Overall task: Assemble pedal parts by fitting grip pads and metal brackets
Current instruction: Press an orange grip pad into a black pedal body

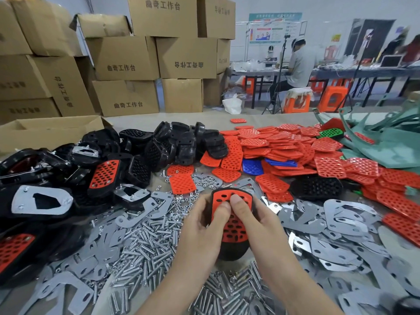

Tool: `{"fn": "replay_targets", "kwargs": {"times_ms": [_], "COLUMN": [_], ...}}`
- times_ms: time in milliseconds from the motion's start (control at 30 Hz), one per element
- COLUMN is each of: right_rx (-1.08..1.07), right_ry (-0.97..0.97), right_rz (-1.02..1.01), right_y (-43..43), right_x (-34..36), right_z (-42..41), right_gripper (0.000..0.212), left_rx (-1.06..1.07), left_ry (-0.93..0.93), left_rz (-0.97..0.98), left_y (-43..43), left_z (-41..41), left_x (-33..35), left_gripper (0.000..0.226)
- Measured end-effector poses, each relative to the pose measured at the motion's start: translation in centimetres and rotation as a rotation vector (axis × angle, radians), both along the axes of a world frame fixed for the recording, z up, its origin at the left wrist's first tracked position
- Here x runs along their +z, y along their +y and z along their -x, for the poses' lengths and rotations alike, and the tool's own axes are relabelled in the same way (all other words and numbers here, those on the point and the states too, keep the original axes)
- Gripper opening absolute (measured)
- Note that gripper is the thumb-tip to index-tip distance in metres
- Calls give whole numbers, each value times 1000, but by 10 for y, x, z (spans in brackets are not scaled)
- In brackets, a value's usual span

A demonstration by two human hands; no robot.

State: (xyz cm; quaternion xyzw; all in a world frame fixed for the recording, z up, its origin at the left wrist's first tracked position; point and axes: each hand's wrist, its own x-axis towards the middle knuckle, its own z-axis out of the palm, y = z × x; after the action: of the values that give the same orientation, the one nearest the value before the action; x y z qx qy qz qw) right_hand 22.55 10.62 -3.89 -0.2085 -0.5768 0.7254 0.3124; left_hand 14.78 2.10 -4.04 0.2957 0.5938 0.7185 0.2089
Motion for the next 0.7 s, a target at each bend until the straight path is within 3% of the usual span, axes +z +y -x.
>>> {"fn": "replay_targets", "kwargs": {"times_ms": [100, 233, 367, 700], "right_rx": [-18, -38, -41, -17], "right_ry": [12, -15, -9, -4], "right_rz": [-20, -9, 29, 15], "right_y": [2, 4, 6, 9], "right_x": [2, 1, -1, -1], "right_z": [-1, -1, -1, -3], "right_gripper": [31, 34, 41, 39], "left_rx": [-17, 56, 43, 46], "left_ry": [71, 144, 252, 274], "left_rz": [21, 27, 18, 33], "left_y": [0, -2, -4, -6], "left_z": [0, 4, 3, 4], "left_x": [-1, -5, -3, -4], "left_gripper": [11, 36, 31, 30]}}
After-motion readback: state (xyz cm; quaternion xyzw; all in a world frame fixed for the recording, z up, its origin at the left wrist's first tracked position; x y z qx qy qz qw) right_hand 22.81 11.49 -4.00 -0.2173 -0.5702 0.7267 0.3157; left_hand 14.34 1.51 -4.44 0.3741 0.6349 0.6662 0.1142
